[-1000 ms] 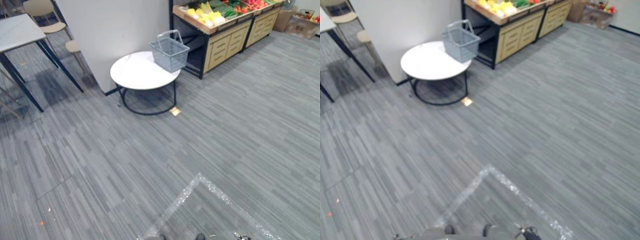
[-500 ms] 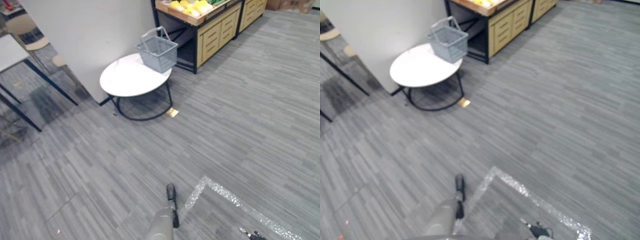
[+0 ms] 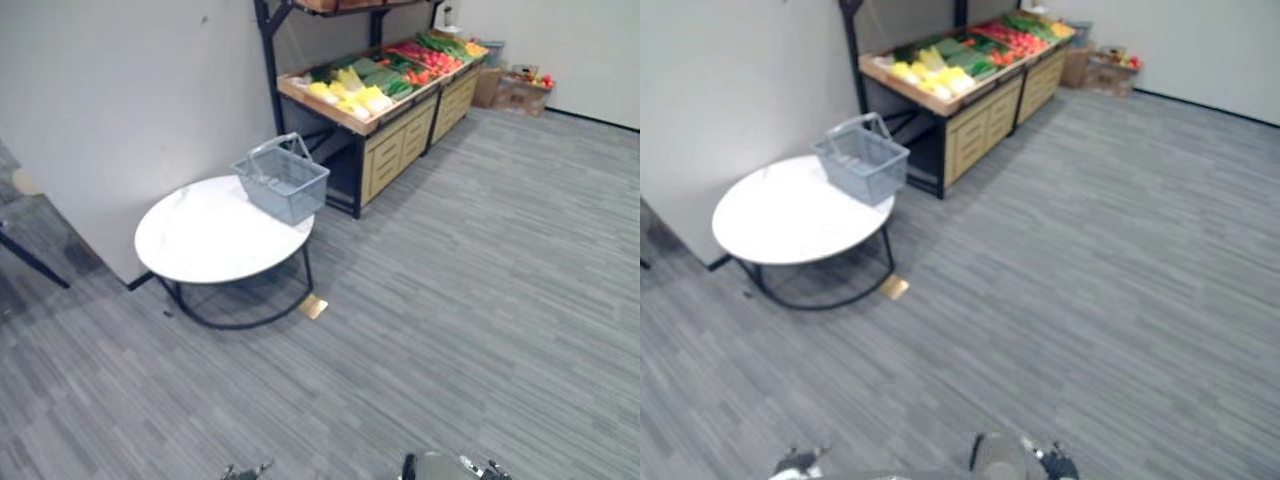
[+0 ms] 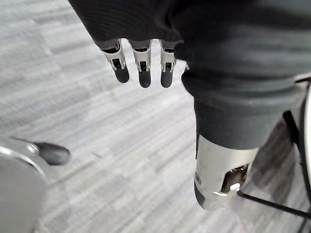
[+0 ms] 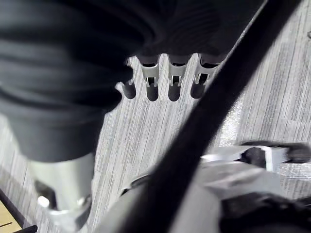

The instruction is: Pick vegetable in the basket

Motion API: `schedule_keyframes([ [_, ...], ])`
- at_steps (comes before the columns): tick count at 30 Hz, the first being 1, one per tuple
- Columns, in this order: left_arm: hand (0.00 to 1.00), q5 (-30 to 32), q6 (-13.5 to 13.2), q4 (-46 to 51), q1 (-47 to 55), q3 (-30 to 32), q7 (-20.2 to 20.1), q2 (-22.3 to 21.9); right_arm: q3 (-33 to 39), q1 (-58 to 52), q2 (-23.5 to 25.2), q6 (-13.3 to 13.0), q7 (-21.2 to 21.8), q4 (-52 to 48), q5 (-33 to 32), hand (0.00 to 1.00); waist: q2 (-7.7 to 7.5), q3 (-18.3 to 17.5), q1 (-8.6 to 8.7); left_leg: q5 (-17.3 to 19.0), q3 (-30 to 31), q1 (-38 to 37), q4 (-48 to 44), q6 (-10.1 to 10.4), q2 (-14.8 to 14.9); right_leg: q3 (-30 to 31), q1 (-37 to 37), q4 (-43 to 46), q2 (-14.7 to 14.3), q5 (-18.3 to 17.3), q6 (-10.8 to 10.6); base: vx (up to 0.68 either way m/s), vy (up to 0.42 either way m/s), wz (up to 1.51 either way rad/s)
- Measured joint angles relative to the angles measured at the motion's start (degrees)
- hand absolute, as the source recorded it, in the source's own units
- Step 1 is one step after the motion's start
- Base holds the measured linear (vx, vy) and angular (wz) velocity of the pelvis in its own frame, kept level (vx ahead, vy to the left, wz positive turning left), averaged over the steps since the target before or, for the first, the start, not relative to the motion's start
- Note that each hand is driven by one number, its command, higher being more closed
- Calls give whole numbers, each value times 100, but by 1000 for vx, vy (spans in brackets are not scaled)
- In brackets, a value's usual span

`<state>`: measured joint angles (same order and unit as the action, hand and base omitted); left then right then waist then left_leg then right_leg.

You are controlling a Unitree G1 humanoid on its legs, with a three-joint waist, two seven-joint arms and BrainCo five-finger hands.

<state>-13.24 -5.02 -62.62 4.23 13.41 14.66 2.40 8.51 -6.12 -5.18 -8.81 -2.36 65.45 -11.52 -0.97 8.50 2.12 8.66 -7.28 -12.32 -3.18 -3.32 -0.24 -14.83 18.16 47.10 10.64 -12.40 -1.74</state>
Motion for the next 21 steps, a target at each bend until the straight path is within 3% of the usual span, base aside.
schedule_keyframes([
  [1,0,21,-64,51,-43,4,83,-156,-1,3,-31,1,-21,-12,-45,0,78,108,28,32,61,-149,9,-7,133,-46,81,-1171,-107,147,-142,533,-167,49],
  [2,0,22,-86,52,-67,0,107,-164,-6,16,-51,2,-26,-27,-46,0,118,191,35,66,93,-225,10,8,200,-17,64,-1778,-166,280,-199,639,-239,61],
  [3,0,24,-103,51,-58,-4,139,-179,-9,25,-52,0,-31,-43,-43,0,129,250,43,180,164,-309,14,90,294,163,62,-2947,-216,709,-270,656,-292,59],
  [4,0,41,-123,55,-55,39,139,-191,-10,37,-49,0,-43,-37,-39,0,93,317,46,396,182,-451,46,235,353,425,46,-3891,-169,1062,-481,540,-275,57],
  [5,0,43,-136,52,-47,63,147,-188,-8,46,-39,-2,-58,-37,-40,0,71,352,34,547,192,-556,95,299,374,556,75,-4041,-113,1078,-510,574,-338,69],
  [6,0,63,-156,54,3,144,147,-171,2,14,-4,-16,-95,-37,-41,0,12,410,80,964,248,-824,184,440,436,693,91,-3843,32,1045,-486,469,-310,49],
  [7,0,58,-154,42,-28,348,157,-271,24,3,-59,-9,-109,-39,-40,0,38,444,71,1158,310,-1017,184,435,578,584,280,-3188,-10,1402,-493,574,-405,45],
  [8,0,100,-145,-73,21,509,171,-365,21,-56,-118,-29,-85,-34,-6,0,202,356,49,1281,335,-1080,-28,341,774,480,501,-2472,-131,1365,-450,595,-418,5],
  [10,0,104,-145,-95,2,527,253,-495,21,-24,-210,-26,-80,64,29,0,365,331,-9,1118,530,-794,-993,463,1121,345,463,-2040,-325,1080,-12,595,-448,2],
  [11,0,112,-144,-88,-3,496,290,-480,10,-24,-263,-15,-81,87,32,0,494,247,-12,905,712,-402,-1791,497,1289,178,359,-2040,-426,933,87,446,-392,19],
  [12,0,149,-134,-89,-24,474,300,-465,6,-24,-282,8,-86,99,36,0,518,235,6,521,837,18,-2622,522,1403,41,194,-2069,-490,786,114,539,-448,46],
  [13,0,167,-117,-104,-74,488,357,-443,3,-27,-289,23,-112,146,43,0,481,307,25,17,810,540,-3820,723,1630,-158,-188,-2231,-561,625,219,506,-368,52],
  [15,0,125,-116,-54,-107,489,458,-372,-47,-28,-294,65,-224,235,63,0,440,364,-43,71,101,1138,-5436,671,2023,-349,-1005,-2673,-715,504,360,568,-362,45],
  [18,0,90,-128,-8,-168,479,544,-350,-240,60,-342,75,-250,304,230,0,403,380,-78,303,-665,1750,-5718,575,1947,-473,-1900,-3421,-810,398,347,400,-204,39],
  [21,0,49,-194,122,-184,463,550,-354,-234,202,-349,92,-281,305,257,0,407,417,-133,490,-1192,2344,-4388,621,1630,-671,-2465,-3979,-830,447,191,308,-75,24],
])
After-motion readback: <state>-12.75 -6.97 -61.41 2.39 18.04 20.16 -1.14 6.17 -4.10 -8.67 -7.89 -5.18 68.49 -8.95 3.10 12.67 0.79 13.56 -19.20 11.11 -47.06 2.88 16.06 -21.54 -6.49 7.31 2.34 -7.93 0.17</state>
